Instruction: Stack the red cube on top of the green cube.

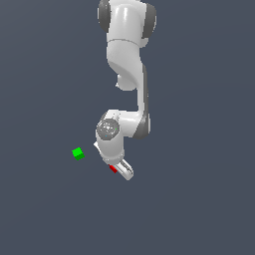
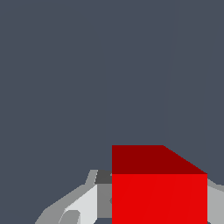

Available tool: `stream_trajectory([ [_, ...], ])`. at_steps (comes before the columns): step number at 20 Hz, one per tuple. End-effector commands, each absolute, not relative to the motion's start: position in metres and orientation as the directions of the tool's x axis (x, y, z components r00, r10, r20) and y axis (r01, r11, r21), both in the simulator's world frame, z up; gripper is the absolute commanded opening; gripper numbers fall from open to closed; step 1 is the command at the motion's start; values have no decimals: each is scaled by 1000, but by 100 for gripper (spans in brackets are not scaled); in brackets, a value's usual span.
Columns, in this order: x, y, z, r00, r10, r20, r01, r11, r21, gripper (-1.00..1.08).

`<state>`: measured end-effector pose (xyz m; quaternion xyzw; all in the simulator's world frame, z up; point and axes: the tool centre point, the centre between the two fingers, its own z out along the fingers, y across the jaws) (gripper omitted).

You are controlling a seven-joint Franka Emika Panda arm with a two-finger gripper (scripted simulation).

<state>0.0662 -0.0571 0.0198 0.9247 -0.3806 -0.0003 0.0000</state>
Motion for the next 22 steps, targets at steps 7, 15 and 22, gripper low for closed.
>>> stream_trajectory([
  [7,66,-57,30,710,-704,-1,-704,-710,1,-100],
  [15,65,-57,81,710,-704,-1,-704,-710,0,-100],
  [22,65,-57,115,710,-704,-1,-704,-710,0,-100],
])
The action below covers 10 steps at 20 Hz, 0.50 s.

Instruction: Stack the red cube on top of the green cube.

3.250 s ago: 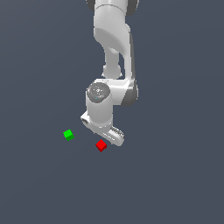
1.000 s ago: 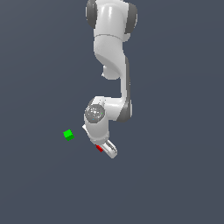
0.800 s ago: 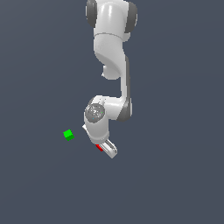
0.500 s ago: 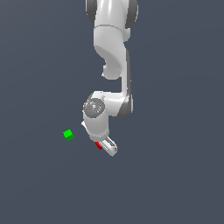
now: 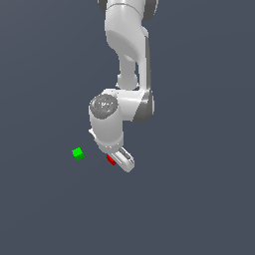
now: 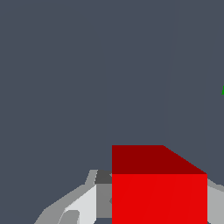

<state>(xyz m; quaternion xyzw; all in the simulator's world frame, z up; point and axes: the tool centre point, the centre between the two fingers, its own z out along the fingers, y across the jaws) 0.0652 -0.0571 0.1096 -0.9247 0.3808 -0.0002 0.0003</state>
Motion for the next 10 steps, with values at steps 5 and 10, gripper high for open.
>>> stream_trajectory([
  [5,66,-57,119,710,-704,1,-704,-710,-1,-100],
  [10,62,-67,116,710,-704,1,-704,-710,-1,-100],
])
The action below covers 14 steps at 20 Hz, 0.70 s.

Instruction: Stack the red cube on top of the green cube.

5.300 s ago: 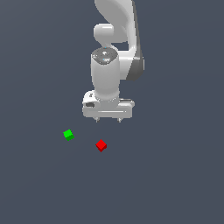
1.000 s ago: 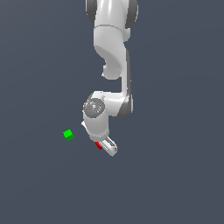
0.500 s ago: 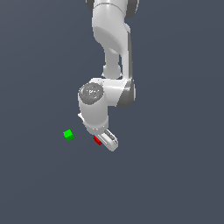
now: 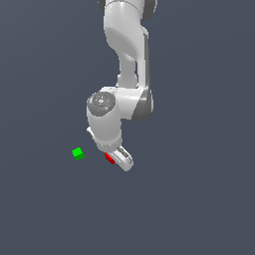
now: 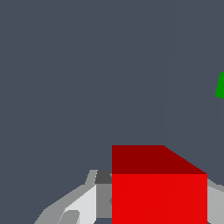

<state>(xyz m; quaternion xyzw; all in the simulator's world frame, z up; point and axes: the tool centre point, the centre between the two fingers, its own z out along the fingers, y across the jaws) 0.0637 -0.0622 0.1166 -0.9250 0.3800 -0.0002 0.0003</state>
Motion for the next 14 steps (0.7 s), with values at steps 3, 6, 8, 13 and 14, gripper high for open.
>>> stream_trajectory([
  [3,56,-83,111,710,-704,1,-704,-710,-1,-100],
  [6,48,-106,104,710,-704,1,-704,-710,-1,-100],
  [8,41,-125,98,710,-704,1,-704,-710,-1,-100],
  [13,23,-180,81,710,-704,1,-704,-710,0,-100],
  [14,19,-189,78,710,-704,1,-704,-710,0,-100],
])
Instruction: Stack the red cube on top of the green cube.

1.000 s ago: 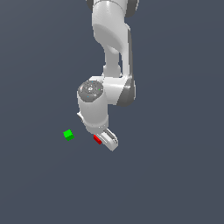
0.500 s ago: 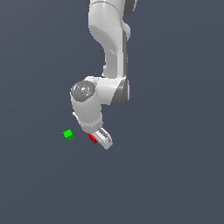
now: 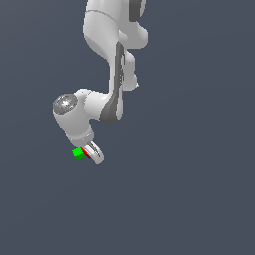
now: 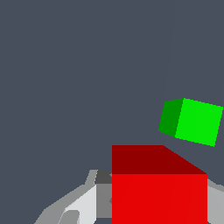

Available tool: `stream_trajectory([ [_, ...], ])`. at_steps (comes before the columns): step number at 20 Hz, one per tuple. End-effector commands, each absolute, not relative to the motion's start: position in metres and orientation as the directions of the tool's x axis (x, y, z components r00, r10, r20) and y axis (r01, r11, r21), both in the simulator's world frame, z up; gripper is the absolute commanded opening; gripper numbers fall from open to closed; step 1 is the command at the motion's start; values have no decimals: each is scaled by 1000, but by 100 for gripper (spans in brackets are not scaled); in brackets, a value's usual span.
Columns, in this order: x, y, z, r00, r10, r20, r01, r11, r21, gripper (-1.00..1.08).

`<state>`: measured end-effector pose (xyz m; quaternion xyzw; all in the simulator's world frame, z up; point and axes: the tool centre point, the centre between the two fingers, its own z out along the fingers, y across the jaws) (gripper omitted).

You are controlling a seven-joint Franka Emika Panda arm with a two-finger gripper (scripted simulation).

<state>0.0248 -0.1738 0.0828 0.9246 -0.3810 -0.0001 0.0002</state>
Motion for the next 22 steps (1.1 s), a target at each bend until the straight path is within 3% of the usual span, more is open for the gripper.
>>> stream_trajectory([
  [1,17,-198,76,710,-704,1,-704,-710,0,-100],
  [12,4,-246,61,710,-704,0,-704,-710,0,-100],
  [13,4,-246,61,710,-704,0,-704,-710,0,100],
  [22,4,-246,61,710,-704,0,-704,-710,0,100],
])
